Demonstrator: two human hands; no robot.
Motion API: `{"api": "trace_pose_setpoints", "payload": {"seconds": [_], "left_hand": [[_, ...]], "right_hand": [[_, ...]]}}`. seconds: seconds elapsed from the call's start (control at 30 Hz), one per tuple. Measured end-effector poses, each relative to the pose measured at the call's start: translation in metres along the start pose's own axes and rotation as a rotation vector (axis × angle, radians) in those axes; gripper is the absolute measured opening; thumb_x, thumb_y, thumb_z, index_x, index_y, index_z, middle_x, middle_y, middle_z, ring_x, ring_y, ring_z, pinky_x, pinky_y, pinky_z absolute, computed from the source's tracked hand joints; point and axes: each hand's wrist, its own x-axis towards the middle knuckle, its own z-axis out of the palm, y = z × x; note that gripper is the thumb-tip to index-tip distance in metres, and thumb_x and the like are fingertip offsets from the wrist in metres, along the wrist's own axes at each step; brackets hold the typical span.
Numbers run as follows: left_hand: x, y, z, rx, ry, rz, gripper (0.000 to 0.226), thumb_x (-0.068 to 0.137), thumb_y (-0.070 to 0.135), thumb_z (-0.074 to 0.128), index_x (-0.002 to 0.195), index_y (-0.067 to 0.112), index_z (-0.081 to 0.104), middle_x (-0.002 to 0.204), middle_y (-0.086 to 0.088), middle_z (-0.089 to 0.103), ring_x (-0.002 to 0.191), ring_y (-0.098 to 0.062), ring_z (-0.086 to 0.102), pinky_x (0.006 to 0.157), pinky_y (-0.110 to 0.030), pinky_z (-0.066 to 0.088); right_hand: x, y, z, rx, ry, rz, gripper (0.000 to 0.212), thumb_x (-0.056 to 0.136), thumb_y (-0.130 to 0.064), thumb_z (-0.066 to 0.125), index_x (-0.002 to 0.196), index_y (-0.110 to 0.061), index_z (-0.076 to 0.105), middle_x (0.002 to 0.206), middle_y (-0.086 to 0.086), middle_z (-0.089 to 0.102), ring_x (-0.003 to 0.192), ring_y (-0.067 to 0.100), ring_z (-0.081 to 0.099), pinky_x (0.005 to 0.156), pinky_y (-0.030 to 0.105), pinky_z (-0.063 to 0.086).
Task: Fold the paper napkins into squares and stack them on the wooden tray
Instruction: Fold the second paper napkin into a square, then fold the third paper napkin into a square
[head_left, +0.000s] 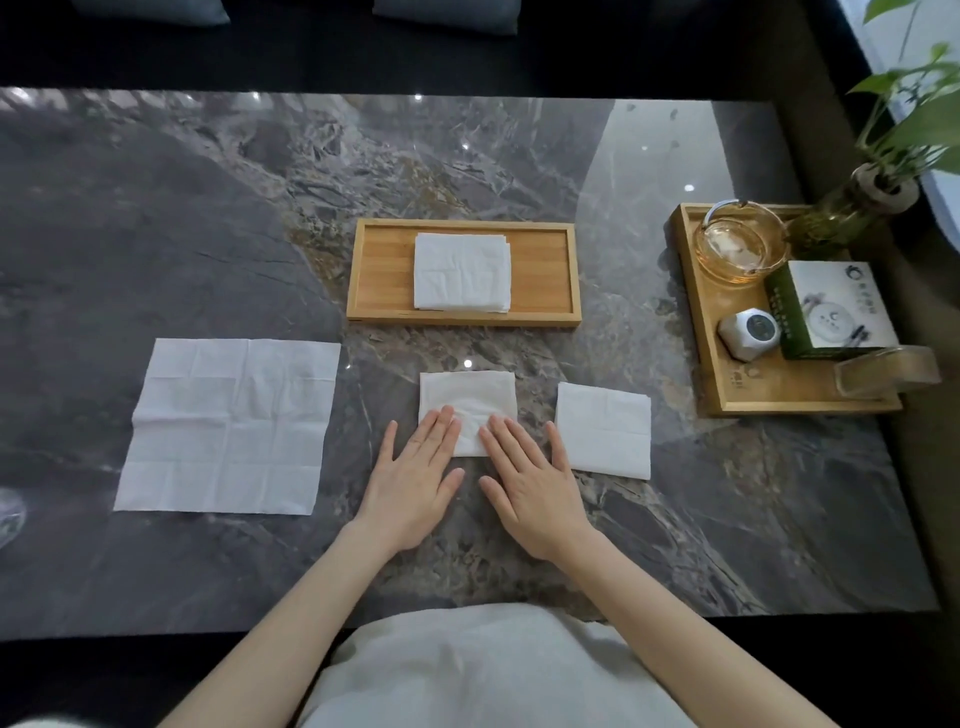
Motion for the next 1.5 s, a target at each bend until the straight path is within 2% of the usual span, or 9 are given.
{"api": "trace_pose_setpoints", "payload": {"seconds": [0.13, 0.33, 0.53, 0.7, 0.83, 1.0, 1.2, 1.37, 1.5], "left_hand": [[0.003, 0.004, -0.011, -0.08, -0.034, -0.041, 0.073, 0.077, 0.052, -0.016, 0.143, 0.023, -0.004, 0.15, 0.011, -0.012, 0.136, -0.003, -0.014, 0.111, -0.044, -0.009], [0.009, 0.006, -0.036, -0.453, 0.041, -0.099, 0.039, 0.097, 0.027, 0.029, 0.133, 0.018, 0.042, 0.148, 0.003, 0.034, 0.135, -0.01, 0.027, 0.112, -0.039, 0.017], [0.003, -0.032, -0.074, -0.698, 0.365, -0.153, 0.021, 0.09, 0.017, 0.05, 0.104, 0.012, 0.066, 0.102, -0.005, 0.07, 0.091, -0.018, 0.063, 0.078, -0.024, 0.048], [-0.019, -0.096, -0.082, -0.686, 0.567, -0.201, 0.013, 0.086, 0.009, 0.057, 0.091, 0.012, 0.068, 0.09, 0.001, 0.069, 0.078, -0.006, 0.057, 0.067, -0.006, 0.041], [-0.037, -0.146, -0.068, -0.585, 0.679, -0.3, 0.017, 0.087, 0.007, 0.056, 0.101, 0.007, 0.066, 0.102, -0.01, 0.068, 0.095, -0.022, 0.059, 0.082, -0.031, 0.048], [-0.049, -0.194, -0.029, -0.329, 0.352, -0.28, 0.057, 0.088, 0.039, 0.027, 0.137, 0.01, 0.033, 0.147, -0.008, 0.032, 0.137, -0.022, 0.025, 0.111, -0.04, 0.02], [-0.049, -0.207, -0.003, -0.221, 0.213, -0.259, 0.065, 0.082, 0.047, 0.007, 0.14, 0.019, -0.004, 0.15, 0.006, -0.004, 0.139, -0.009, -0.007, 0.111, -0.036, -0.009], [-0.048, -0.203, -0.004, -0.239, 0.205, -0.269, 0.066, 0.083, 0.044, 0.01, 0.143, 0.017, 0.005, 0.153, 0.003, 0.0, 0.141, -0.014, -0.002, 0.112, -0.039, -0.005], [-0.041, -0.194, -0.033, -0.335, 0.34, -0.294, 0.051, 0.083, 0.02, 0.052, 0.131, 0.007, 0.041, 0.144, -0.015, 0.036, 0.135, -0.03, 0.029, 0.11, -0.046, 0.021]], "right_hand": [[0.007, -0.002, -0.011, -0.016, 0.081, -0.021, 0.052, 0.095, -0.04, 0.022, 0.127, -0.015, 0.054, 0.132, 0.003, 0.056, 0.123, 0.019, 0.05, 0.106, 0.044, 0.012], [0.033, -0.007, -0.033, 0.006, 0.079, -0.046, 0.034, 0.089, -0.027, 0.031, 0.097, -0.012, 0.061, 0.1, 0.004, 0.063, 0.092, 0.028, 0.057, 0.094, 0.04, 0.02], [0.065, -0.034, -0.065, 0.382, 0.154, 0.049, 0.021, 0.092, -0.021, 0.049, 0.107, -0.013, 0.061, 0.115, 0.003, 0.06, 0.106, 0.022, 0.053, 0.093, 0.035, 0.033], [0.082, -0.083, -0.074, 0.702, 0.239, 0.134, 0.014, 0.089, -0.015, 0.055, 0.099, -0.011, 0.065, 0.097, 0.003, 0.067, 0.089, 0.016, 0.058, 0.076, 0.026, 0.045], [0.103, -0.124, -0.062, 0.737, 0.323, 0.179, 0.014, 0.089, -0.014, 0.056, 0.097, -0.009, 0.066, 0.093, 0.006, 0.068, 0.086, 0.017, 0.058, 0.073, 0.025, 0.044], [0.135, -0.159, -0.034, 0.587, 0.375, 0.229, 0.018, 0.088, -0.015, 0.057, 0.101, -0.005, 0.064, 0.098, 0.01, 0.065, 0.092, 0.024, 0.055, 0.075, 0.031, 0.044], [0.161, -0.176, -0.011, 0.289, 0.353, 0.263, 0.022, 0.085, -0.016, 0.056, 0.102, -0.004, 0.063, 0.103, 0.015, 0.06, 0.095, 0.033, 0.052, 0.076, 0.042, 0.042], [0.162, -0.179, -0.006, 0.334, 0.388, 0.257, 0.01, 0.082, -0.009, 0.06, 0.086, -0.004, 0.068, 0.09, 0.013, 0.062, 0.086, 0.032, 0.054, 0.07, 0.042, 0.042], [0.16, -0.182, -0.014, 0.428, 0.365, 0.238, 0.01, 0.083, -0.009, 0.056, 0.081, -0.006, 0.066, 0.082, 0.01, 0.065, 0.08, 0.027, 0.055, 0.072, 0.037, 0.039]]}}
